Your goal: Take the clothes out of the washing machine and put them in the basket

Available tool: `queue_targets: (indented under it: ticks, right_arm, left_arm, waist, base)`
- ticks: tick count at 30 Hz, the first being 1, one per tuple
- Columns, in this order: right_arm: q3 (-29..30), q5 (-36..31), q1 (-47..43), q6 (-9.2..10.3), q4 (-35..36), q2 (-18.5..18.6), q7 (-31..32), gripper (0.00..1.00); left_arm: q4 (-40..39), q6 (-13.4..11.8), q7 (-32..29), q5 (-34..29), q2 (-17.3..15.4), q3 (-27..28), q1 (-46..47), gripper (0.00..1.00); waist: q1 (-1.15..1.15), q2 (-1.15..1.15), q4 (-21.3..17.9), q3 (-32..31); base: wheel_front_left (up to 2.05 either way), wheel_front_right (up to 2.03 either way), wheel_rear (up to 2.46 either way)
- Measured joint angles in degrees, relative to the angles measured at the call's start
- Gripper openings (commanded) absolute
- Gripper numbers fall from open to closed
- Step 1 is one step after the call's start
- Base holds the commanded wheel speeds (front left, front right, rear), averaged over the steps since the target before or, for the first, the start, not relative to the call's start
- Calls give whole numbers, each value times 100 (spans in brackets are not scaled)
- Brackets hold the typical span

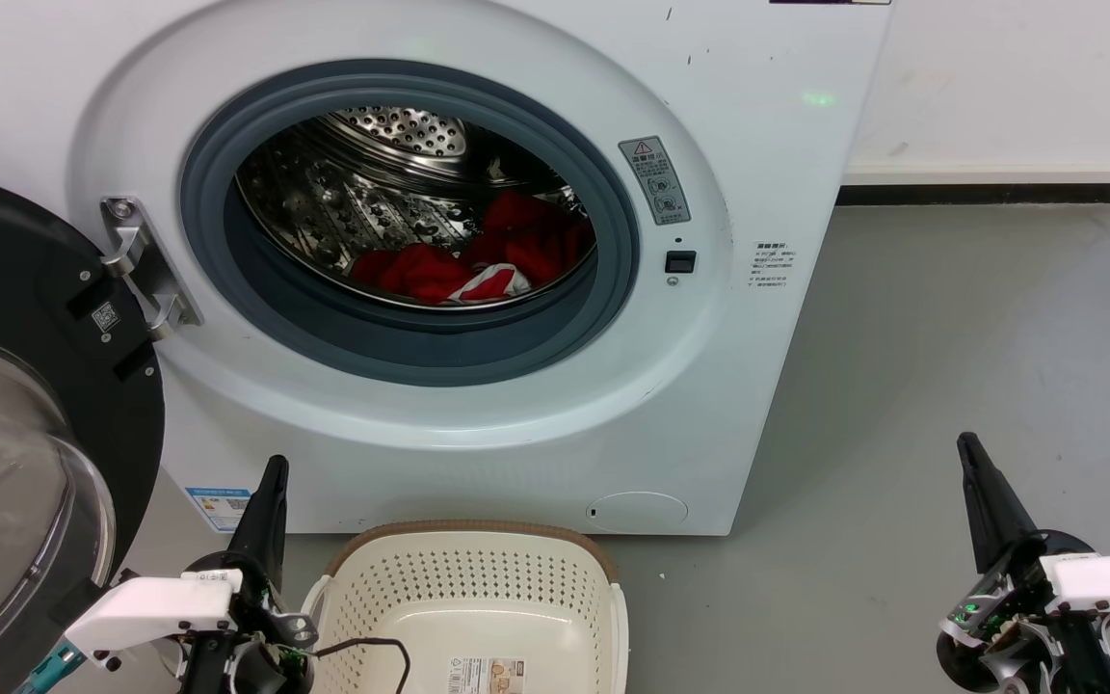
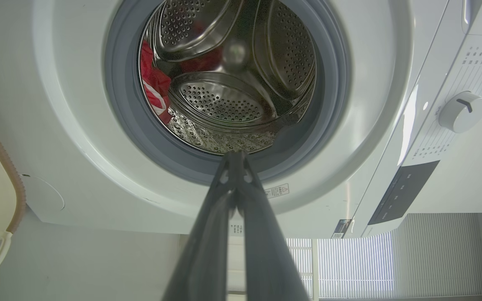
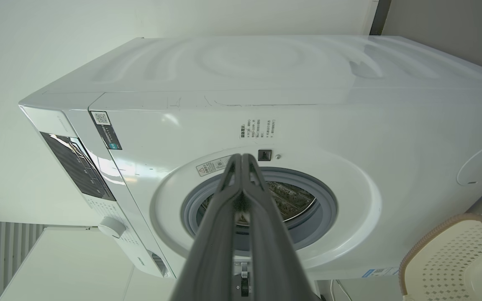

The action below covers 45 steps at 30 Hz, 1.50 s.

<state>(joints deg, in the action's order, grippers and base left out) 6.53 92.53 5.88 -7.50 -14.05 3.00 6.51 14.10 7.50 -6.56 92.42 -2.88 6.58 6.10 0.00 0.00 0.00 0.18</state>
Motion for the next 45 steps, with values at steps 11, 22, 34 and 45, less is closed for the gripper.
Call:
queue_targets:
  ticks: [11, 22, 34, 45]
  right_arm:
    - [0, 0, 0, 0, 0, 0, 0, 0]
    - [-4, 2, -83, 1, -118, -5, 0, 100]
    - [-175, -282, -259, 1, 35, -10, -303, 100]
    - [-174, -1610, -380, 1, 358, -5, -566, 100]
  left_arm:
    - [0, 0, 0, 0, 0, 0, 0, 0]
    - [124, -2, 2, 0, 8, -21, -90, 100]
    - [54, -2, 302, -257, 16, -261, -204, 100]
    - [-198, -2, 582, -1501, 16, -561, -110, 100]
  waist:
    - [0, 0, 0, 0]
    - [0, 0, 0, 0]
    - [0, 0, -8, 2]
    - [0, 0, -19, 4]
  base:
    - [0, 0, 0]
    - [0, 0, 0]
    - [0, 0, 0]
    - [0, 0, 0]
